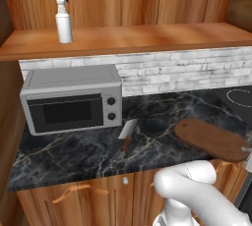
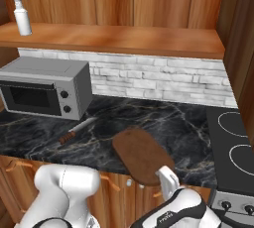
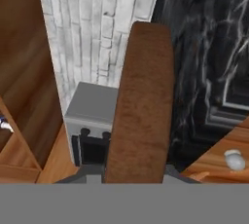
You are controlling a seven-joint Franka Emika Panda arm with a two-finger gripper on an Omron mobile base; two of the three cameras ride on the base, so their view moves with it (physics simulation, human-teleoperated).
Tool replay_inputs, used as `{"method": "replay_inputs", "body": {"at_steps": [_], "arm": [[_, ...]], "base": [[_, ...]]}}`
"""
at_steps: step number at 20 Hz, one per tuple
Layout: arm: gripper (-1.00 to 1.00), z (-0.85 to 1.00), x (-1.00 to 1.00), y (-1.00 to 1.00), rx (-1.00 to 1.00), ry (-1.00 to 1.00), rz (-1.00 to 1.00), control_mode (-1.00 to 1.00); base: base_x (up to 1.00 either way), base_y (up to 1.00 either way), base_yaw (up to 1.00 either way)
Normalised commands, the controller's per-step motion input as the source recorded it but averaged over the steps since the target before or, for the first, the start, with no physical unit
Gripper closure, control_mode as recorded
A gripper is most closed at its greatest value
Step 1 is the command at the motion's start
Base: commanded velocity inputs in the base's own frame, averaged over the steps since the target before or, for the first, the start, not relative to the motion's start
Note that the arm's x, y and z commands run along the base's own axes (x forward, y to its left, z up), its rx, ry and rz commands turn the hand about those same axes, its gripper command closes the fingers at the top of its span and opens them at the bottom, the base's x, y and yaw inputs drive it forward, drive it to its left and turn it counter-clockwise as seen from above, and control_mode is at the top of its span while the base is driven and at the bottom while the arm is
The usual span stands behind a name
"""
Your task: Move the cutting board and knife to the sink. Then move spray from the cabinet to the counter.
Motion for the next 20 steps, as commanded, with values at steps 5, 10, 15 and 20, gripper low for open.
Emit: {"method": "replay_inputs", "body": {"at_steps": [5, 10, 15, 20], "arm": [[1.00, 0.43, -0.10, 0.15, -0.01, 0.00, 0.00, -1.00], [1.00, 0.45, -0.03, 0.28, 0.00, 0.00, 0.00, -1.00], [1.00, 0.42, -0.01, 0.25, 0.00, 0.00, 0.01, -1.00], [1.00, 0.41, 0.00, 0.23, 0.00, 0.00, 0.02, -1.00]], "base": [[0.00, 0.00, 0.00], [0.00, 0.00, 0.00], [0.00, 0.00, 0.00], [0.00, 0.00, 0.00]]}}
